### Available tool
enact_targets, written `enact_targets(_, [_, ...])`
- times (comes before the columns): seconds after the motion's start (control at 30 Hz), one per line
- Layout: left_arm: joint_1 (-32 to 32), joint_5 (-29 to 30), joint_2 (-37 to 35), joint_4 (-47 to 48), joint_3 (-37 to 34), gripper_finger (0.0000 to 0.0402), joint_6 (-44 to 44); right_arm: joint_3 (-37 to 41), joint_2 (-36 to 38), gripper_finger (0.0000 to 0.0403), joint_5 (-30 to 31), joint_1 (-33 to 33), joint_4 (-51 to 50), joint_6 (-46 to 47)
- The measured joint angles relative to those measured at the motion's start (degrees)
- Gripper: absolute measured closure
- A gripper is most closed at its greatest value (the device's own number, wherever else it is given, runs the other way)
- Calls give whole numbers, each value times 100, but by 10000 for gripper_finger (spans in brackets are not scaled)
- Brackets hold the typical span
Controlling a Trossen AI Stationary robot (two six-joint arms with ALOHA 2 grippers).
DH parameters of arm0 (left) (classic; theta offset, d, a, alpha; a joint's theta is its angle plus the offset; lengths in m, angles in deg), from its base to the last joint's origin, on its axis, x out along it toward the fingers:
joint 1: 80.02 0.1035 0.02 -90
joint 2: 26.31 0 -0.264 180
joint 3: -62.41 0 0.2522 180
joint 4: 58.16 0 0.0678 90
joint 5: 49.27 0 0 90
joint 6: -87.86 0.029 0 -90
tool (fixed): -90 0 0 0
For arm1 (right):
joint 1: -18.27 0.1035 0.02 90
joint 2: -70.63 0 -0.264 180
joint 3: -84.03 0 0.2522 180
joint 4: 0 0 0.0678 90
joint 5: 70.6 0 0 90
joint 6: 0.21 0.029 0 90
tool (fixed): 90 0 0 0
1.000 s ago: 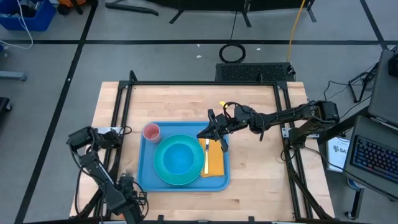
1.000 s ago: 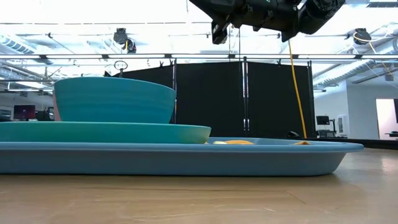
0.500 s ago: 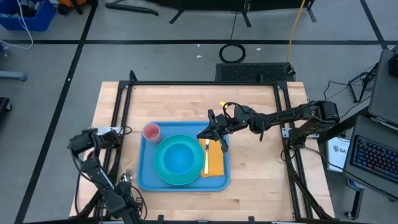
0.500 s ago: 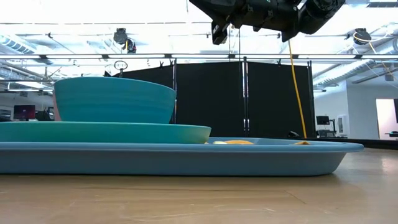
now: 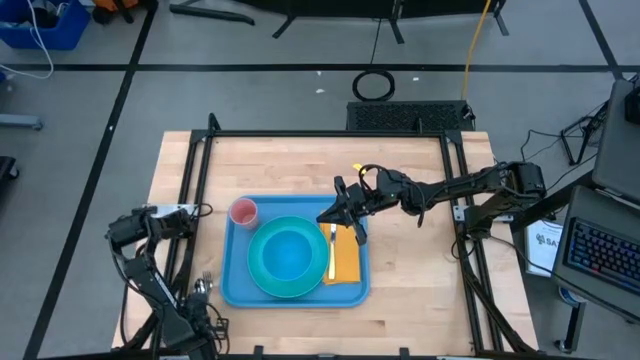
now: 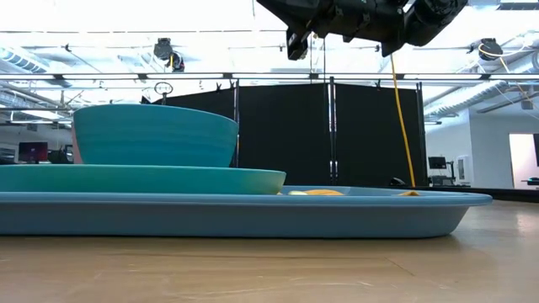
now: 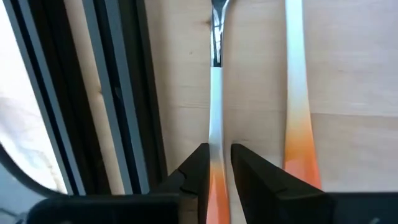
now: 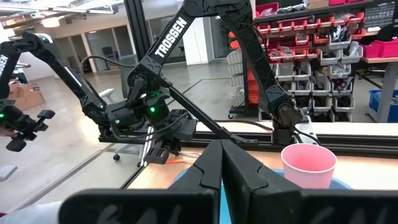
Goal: Set up tray
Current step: Put the orange spoon on the yellow napkin to the right of the yellow knife
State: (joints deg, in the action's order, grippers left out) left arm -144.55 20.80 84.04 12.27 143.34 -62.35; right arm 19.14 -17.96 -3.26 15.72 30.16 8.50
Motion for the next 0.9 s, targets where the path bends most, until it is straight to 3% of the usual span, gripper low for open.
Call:
enact_targets(0.53, [-206,897,17,178,-11,328,133,0,0,401,2,9,42,-39])
enact_targets(0.73, [-199,985,20,52,-17,329,130,0,0,401,3,9,37,-42])
enact_targets(0.9, [-188,1171,22,-54,-20,366,205,0,0,401,4,9,17,-42])
